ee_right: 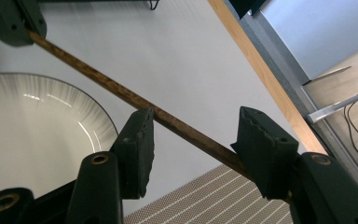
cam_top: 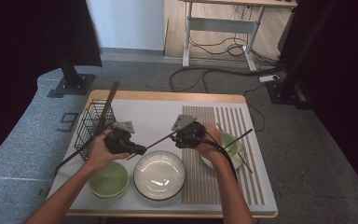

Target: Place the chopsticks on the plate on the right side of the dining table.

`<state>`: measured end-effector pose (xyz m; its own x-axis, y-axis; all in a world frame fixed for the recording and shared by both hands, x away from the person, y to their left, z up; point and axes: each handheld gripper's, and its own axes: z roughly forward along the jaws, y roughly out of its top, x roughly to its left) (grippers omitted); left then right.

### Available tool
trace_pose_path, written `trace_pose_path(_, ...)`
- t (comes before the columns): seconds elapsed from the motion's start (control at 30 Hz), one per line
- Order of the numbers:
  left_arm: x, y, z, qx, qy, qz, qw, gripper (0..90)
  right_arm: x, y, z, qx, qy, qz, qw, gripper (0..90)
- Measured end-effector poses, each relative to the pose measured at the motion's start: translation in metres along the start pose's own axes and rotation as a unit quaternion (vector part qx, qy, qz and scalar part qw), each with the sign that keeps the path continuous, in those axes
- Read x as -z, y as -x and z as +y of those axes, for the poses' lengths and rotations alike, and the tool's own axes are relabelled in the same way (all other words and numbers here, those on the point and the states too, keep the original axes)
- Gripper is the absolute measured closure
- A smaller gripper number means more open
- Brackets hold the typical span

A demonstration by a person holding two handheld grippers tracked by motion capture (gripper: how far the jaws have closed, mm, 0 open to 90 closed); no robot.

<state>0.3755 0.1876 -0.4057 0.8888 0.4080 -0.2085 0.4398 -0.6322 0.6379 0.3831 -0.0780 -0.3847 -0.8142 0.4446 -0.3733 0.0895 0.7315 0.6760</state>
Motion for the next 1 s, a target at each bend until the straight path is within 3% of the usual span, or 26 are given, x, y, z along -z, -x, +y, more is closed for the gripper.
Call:
trace_pose_path(0.27, -0.002, -0.003, -0.001, -0.003, -0.009, -0.006, 0.9999, 86.7, -0.005, -0.006, -0.002, 0.048, -0.036, 0.000, 0.9982, 50.3)
trace_pose_path(0.4, -0.001, -0.004, -0.001, -0.004, -0.014, -0.010, 0.9998, 86.7, -0.009, -0.009, -0.003, 0.074, -0.053, -0.011, 0.9958, 56.0)
trace_pose_path(0.57, 0.000, -0.006, -0.001, -0.005, -0.010, -0.018, 0.9998, 86.5, -0.009, -0.010, -0.005, 0.095, -0.061, -0.006, 0.9936, 61.4)
trace_pose_path(0.7, 0.002, -0.008, -0.001, -0.009, -0.006, -0.029, 0.9995, 86.1, -0.008, -0.010, -0.009, 0.113, -0.070, 0.011, 0.9911, 66.8)
trace_pose_path(0.9, 0.009, -0.016, 0.002, 0.003, 0.026, -0.058, 0.9980, 86.1, -0.007, -0.013, -0.020, 0.125, -0.077, 0.038, 0.9884, 74.8)
trace_pose_path(1.0, 0.007, -0.018, 0.003, 0.001, 0.037, -0.040, 0.9985, 84.5, -0.008, -0.015, -0.026, 0.125, -0.080, 0.055, 0.9875, 77.8)
